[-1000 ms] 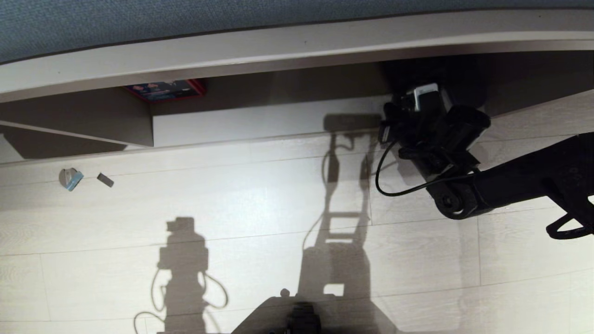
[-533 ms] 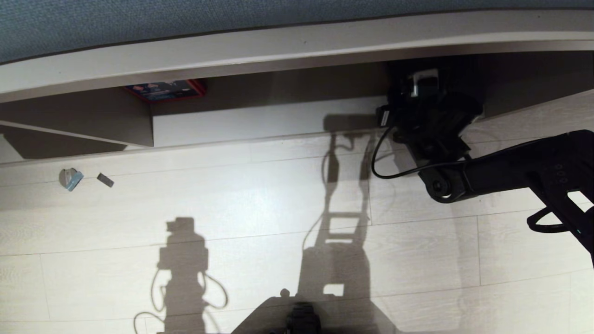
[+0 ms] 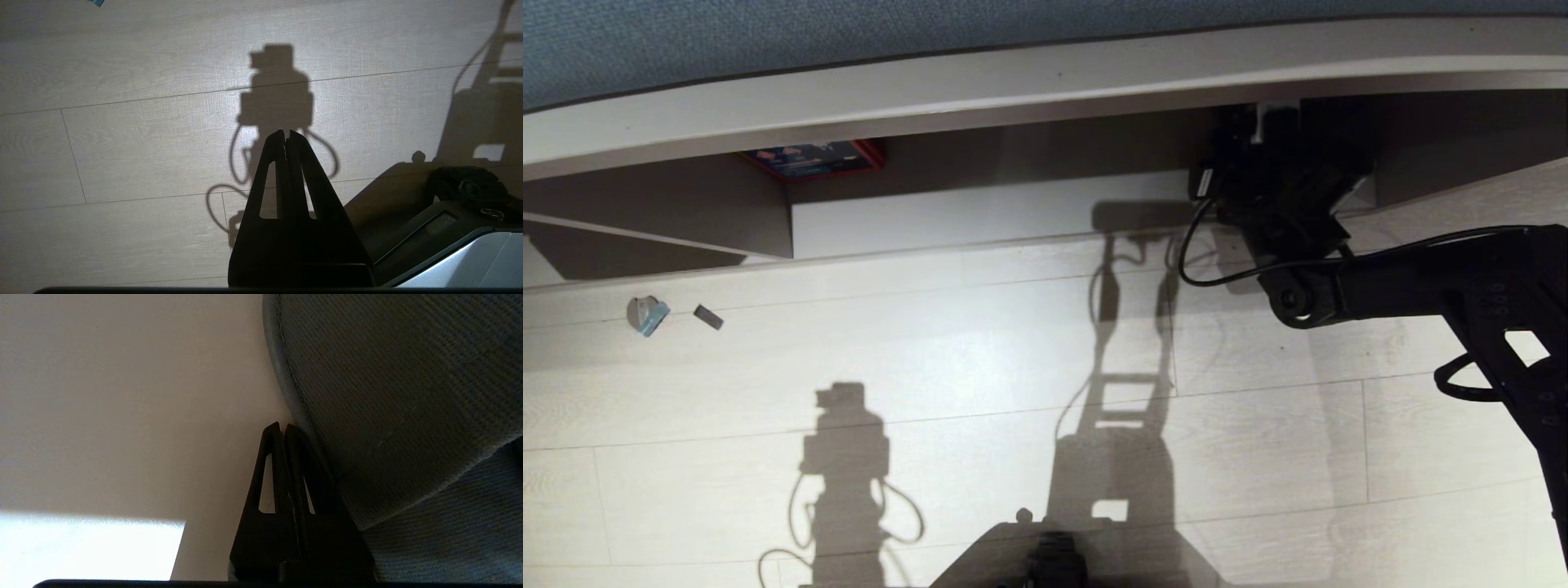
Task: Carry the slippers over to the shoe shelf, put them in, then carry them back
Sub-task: Pick up the slippers in the shoe cabinet
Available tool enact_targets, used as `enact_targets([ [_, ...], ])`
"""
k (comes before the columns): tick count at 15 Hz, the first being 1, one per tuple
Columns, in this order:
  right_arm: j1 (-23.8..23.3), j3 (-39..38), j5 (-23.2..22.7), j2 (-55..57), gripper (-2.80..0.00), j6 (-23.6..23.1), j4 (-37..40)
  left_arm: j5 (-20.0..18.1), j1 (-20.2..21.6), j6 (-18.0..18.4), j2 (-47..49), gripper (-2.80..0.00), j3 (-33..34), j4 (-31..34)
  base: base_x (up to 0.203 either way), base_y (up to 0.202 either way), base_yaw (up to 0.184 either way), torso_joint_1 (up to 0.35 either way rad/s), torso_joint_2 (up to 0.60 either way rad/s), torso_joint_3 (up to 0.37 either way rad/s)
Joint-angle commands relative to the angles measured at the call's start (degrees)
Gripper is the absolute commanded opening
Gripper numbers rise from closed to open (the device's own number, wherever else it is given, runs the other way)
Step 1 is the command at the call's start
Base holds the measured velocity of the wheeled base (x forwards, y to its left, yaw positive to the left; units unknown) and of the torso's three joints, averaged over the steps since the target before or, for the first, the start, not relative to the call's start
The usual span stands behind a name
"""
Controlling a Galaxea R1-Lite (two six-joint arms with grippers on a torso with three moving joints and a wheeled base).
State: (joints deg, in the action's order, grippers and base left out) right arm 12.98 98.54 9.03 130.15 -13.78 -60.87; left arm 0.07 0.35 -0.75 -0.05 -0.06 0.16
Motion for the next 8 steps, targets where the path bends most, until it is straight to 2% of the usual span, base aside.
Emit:
enact_targets([
  [1, 0.5, 0.2, 0.0, -0.3, -2.8, 0.4, -0.1, 0.0, 0.0, 0.0, 0.0, -2.8, 0.0, 0.0, 0.0, 0.0, 0.0, 0.0, 0.0, 0.0],
  [4, 2.0, -5.5, -0.3, -5.7, -2.8, 2.8, 1.4, 0.0, 0.0, 0.0, 0.0, -2.8, 0.1, 0.0, 0.0, 0.0, 0.0, 0.0, 0.0, 0.0],
  [8, 3.4, -15.0, -1.3, -13.8, -2.8, 3.0, 1.4, 0.0, 0.0, 0.0, 0.0, -2.8, 0.0, 0.0, 0.0, 0.0, 0.0, 0.0, 0.0, 0.0],
])
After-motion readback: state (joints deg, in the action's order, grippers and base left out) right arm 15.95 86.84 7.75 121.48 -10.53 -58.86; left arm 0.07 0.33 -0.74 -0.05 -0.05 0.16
